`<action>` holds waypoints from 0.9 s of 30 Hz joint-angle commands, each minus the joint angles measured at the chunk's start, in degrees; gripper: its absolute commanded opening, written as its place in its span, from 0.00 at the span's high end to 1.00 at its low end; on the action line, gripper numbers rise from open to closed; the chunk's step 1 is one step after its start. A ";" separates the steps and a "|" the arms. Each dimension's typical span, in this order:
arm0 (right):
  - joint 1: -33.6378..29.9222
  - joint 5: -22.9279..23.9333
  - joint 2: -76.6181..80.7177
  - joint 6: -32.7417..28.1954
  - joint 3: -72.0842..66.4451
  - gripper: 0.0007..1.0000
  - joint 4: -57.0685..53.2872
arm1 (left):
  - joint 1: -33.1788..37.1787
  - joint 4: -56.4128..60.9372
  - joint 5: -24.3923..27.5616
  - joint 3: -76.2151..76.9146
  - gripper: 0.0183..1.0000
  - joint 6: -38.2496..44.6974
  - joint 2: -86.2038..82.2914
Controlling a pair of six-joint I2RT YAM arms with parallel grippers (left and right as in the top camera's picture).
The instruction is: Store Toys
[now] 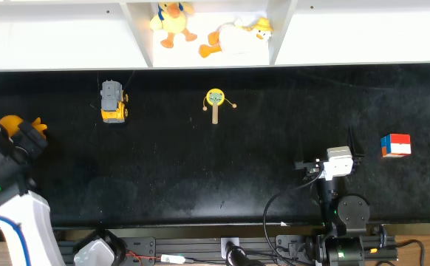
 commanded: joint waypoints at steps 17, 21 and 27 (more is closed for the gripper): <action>-0.33 -0.39 -0.20 -0.15 -0.74 0.00 0.26 | 6.40 6.60 16.96 1.25 0.00 14.10 8.66; -0.33 -0.39 -0.20 -0.15 -0.72 0.00 0.26 | 7.63 8.00 21.59 1.25 0.00 14.69 11.47; -0.33 -0.39 -0.20 -0.15 -0.74 0.01 0.26 | 7.72 9.49 22.77 1.25 0.00 14.91 12.74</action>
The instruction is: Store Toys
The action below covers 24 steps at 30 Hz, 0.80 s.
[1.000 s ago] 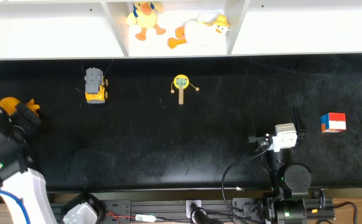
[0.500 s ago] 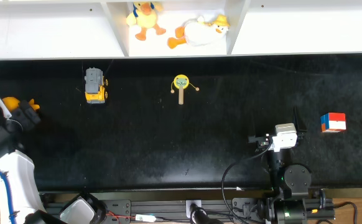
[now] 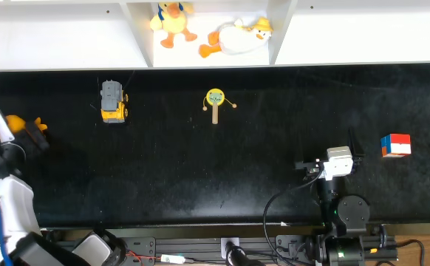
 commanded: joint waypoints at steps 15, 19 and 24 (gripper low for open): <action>-0.33 -0.37 -0.20 -0.15 -0.74 0.00 0.26 | 1.29 3.78 7.65 1.20 0.08 1.27 2.01; -0.33 -0.37 -0.20 -0.15 -0.72 0.00 0.26 | 1.46 3.80 7.58 1.20 0.13 1.29 2.01; -0.33 -0.37 -0.20 -0.15 -0.72 0.01 0.26 | 2.08 3.87 7.61 1.20 0.21 1.27 2.01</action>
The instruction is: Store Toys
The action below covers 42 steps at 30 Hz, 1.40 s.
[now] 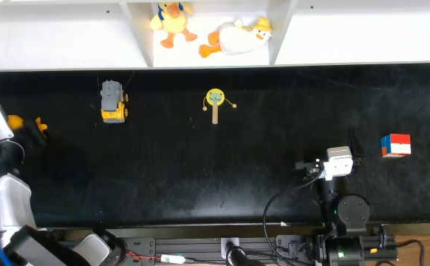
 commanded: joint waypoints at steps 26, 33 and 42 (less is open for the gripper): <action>-0.31 -0.39 -0.20 -0.15 -0.76 0.00 0.26 | 2.95 1.03 1.40 1.22 0.52 0.85 0.26; -0.31 -0.39 -0.20 -0.15 -0.76 0.00 0.26 | 2.95 1.68 1.42 1.33 0.58 0.83 -0.13; -0.31 -0.39 -0.20 -0.15 -0.74 0.00 0.26 | 2.93 0.96 2.10 3.37 0.67 0.42 -3.98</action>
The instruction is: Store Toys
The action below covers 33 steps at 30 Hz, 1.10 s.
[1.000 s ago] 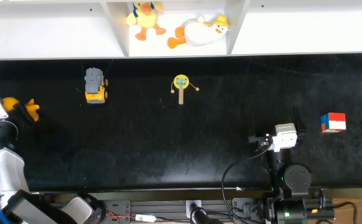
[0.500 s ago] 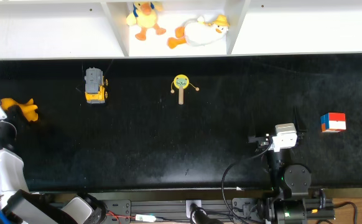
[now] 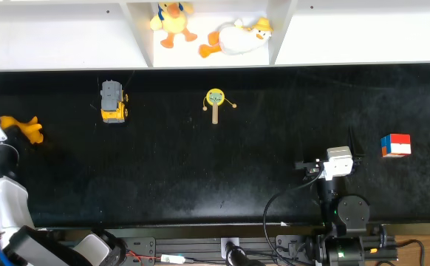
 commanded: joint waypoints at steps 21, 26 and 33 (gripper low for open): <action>-0.31 -0.37 -0.20 -0.17 -0.74 0.00 0.26 | -1.36 1.20 18.62 7.89 0.83 -4.13 -8.72; -0.31 -0.37 -0.20 -0.17 -0.72 0.00 0.26 | -1.36 3.93 20.61 7.89 0.93 -3.78 -8.72; -0.31 -0.37 -0.20 -0.17 -0.74 0.01 0.26 | -1.36 6.23 20.44 7.89 0.98 -0.61 -8.72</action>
